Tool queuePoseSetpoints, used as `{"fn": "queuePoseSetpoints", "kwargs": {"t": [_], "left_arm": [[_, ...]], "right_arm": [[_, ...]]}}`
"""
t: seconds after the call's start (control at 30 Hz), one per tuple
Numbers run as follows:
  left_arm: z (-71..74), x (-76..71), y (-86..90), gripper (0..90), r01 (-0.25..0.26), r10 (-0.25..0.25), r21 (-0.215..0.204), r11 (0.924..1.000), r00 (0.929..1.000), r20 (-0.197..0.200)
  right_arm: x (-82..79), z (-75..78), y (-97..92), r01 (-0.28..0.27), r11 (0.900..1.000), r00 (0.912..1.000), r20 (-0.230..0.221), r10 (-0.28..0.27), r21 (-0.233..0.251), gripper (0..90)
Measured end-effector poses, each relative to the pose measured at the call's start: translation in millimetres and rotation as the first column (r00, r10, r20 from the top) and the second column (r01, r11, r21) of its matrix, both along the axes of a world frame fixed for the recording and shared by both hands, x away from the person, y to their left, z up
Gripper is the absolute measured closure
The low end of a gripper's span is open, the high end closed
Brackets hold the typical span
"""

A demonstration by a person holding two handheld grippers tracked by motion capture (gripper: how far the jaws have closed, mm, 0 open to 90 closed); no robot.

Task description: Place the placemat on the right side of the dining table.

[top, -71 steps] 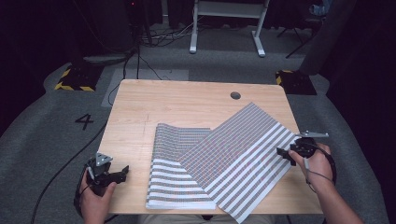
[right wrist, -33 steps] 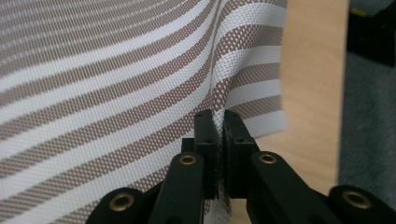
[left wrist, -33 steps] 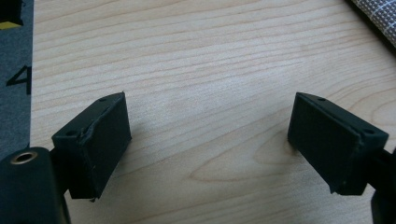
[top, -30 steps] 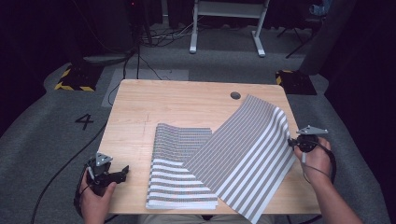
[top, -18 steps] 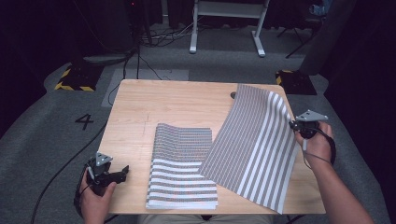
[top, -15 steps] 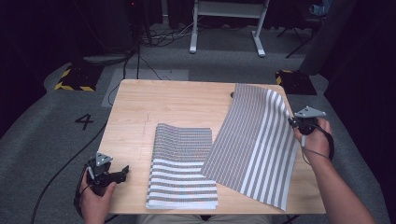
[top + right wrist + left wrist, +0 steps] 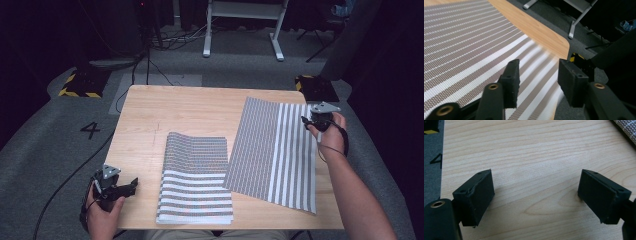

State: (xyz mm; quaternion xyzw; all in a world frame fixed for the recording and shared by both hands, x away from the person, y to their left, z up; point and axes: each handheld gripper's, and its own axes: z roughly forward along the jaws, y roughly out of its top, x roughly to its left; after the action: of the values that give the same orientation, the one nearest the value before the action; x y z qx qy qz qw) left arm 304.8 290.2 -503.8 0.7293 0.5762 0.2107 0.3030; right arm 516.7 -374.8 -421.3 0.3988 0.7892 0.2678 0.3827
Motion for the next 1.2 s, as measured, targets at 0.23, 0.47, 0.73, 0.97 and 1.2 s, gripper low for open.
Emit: {"fn": "queuePoseSetpoints", "kwargs": {"t": [0.23,0.47,0.73,0.97,1.2], "left_arm": [[0.0,0.5,0.0,13.7,-0.001,0.001,0.000,1.0000,1.0000,0.003],[0.1,1.0,-0.3,13.6,0.004,-0.004,-0.003,1.0000,1.0000,-0.004],[0.2,1.6,0.1,13.6,0.005,-0.005,0.008,1.0000,1.0000,0.000],[0.2,1.6,0.1,13.6,0.005,-0.005,0.008,1.0000,1.0000,0.000],[0.2,1.6,0.1,13.6,0.005,-0.005,0.007,1.0000,1.0000,0.001]], "right_arm": [[-42.9,13.2,3.8,-0.026,0.9914,0.9993,-0.025,0.030,0.128,41.7],[-121.8,19.4,30.2,-0.101,0.9659,0.9798,-0.145,0.138,0.239,40.9],[-177.6,-9.3,72.2,-0.150,0.9477,0.9189,-0.314,0.238,0.282,37.0],[-194.3,-32.7,123.9,-0.241,0.9343,0.8727,-0.362,0.327,0.262,33.2],[-185.2,-51.3,171.2,-0.277,0.9191,0.8512,-0.372,0.370,0.280,31.6]]}}
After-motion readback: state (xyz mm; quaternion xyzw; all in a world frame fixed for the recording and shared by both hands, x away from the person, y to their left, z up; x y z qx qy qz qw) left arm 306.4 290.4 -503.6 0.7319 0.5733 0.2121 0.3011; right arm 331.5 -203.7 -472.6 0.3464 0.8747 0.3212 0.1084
